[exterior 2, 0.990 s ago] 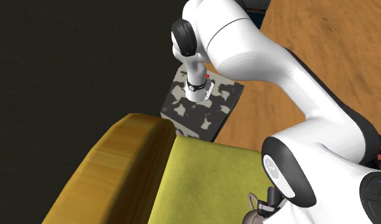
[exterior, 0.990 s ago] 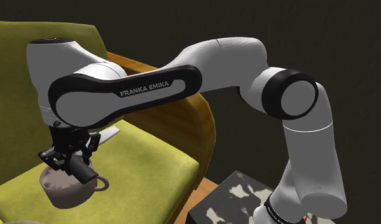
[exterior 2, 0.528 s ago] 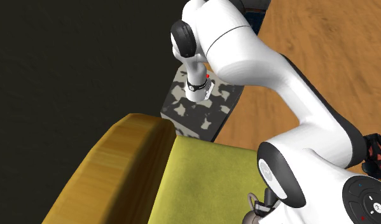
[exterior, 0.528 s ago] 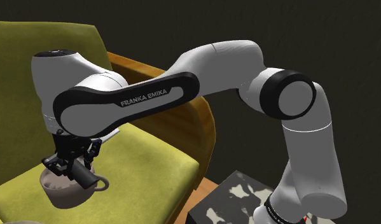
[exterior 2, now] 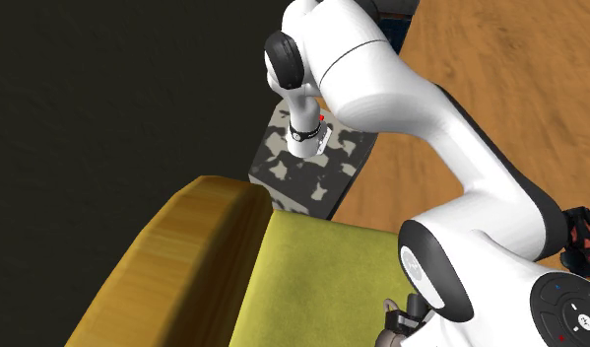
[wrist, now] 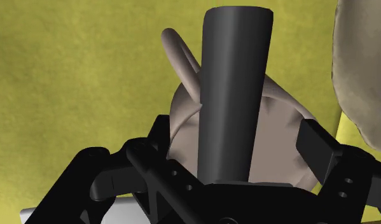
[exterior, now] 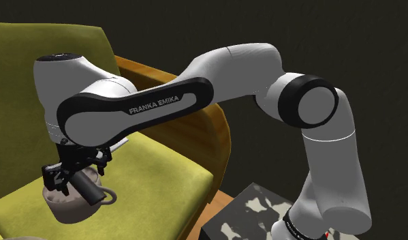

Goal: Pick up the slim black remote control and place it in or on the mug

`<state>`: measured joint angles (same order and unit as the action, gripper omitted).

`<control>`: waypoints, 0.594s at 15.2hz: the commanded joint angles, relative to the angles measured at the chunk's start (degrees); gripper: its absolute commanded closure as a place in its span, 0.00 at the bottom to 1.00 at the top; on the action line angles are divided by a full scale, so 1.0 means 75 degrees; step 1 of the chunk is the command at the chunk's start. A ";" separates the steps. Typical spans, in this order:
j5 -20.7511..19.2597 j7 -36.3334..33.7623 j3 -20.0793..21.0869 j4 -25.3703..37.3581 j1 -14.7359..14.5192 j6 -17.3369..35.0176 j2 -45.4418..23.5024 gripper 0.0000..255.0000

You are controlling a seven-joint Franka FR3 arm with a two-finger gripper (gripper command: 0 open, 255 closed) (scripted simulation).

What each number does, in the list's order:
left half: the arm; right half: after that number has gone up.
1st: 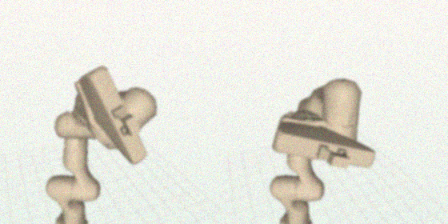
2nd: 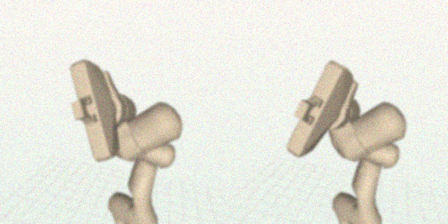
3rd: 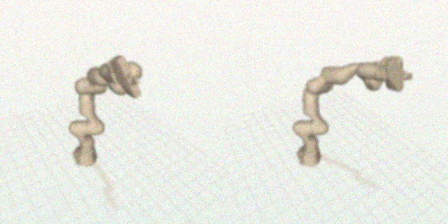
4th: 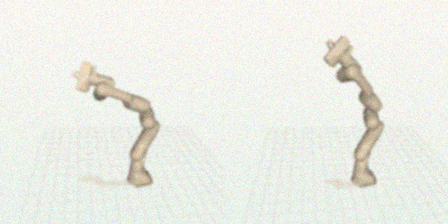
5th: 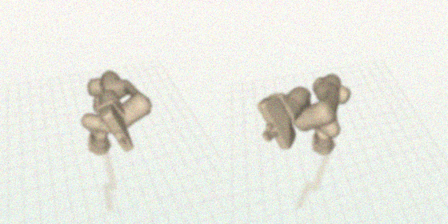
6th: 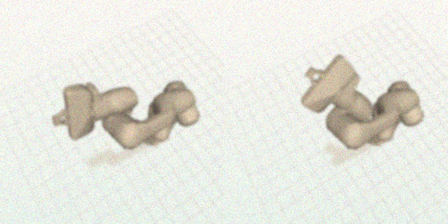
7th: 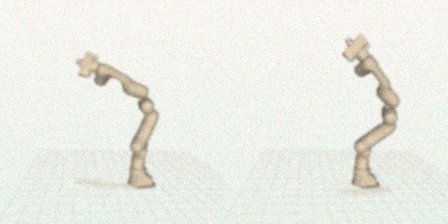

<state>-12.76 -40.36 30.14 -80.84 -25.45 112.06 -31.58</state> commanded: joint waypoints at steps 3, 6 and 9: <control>0.0039 0.0027 0.0022 0.0153 0.0006 -0.0216 0.0071 0.00; 0.0123 0.0093 0.0070 0.0664 -0.0004 -0.0848 0.0214 0.00; 0.0124 0.0093 0.0070 0.0663 -0.0004 -0.0847 0.0214 0.00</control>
<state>-11.82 -39.66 30.67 -76.13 -25.43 105.97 -29.92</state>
